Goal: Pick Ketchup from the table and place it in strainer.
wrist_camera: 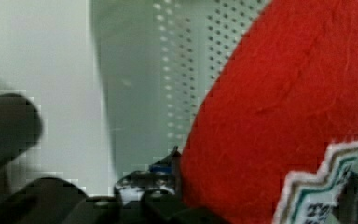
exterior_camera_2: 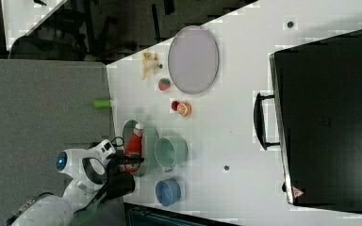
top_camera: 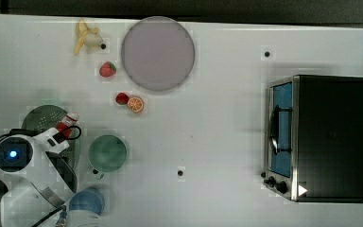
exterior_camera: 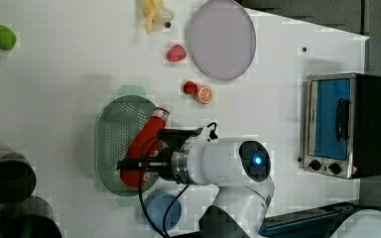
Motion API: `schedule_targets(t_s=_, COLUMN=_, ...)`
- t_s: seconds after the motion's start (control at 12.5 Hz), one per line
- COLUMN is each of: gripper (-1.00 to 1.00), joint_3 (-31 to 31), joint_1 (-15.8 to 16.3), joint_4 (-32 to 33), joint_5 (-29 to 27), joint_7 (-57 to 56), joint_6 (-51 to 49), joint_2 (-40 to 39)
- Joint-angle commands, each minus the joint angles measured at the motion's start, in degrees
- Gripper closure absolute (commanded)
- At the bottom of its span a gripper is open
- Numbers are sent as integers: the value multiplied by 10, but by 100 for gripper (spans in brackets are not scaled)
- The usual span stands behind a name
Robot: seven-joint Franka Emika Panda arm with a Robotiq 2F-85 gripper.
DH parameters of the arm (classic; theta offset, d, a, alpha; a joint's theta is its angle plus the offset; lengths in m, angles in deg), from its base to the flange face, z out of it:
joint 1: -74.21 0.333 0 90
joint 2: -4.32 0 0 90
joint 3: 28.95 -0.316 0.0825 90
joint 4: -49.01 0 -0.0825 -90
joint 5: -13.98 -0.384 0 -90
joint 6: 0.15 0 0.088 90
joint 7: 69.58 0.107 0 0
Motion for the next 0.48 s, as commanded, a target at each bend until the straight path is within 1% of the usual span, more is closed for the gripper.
schedule_targets(t_s=0.08, gripper=-100, joint_3=-7, joint_1=6, joint_4=-19, joint_5=7, joint_7=64, joint_6=12, joint_2=41)
schedule_targets(t_s=0.24, gripper=-100, joint_3=-7, joint_1=-6, joint_4=-25, joint_5=6, joint_7=117, joint_6=-7, joint_2=90)
schedule_targets(t_s=0.32, gripper=-100, joint_3=-6, joint_1=-17, joint_4=-31, joint_5=6, joint_7=125, joint_6=-32, joint_2=119)
schedule_targets(t_s=0.48, gripper=-100, joint_3=-6, joint_1=-52, joint_4=-52, joint_5=-2, joint_7=121, joint_6=-113, joint_2=178)
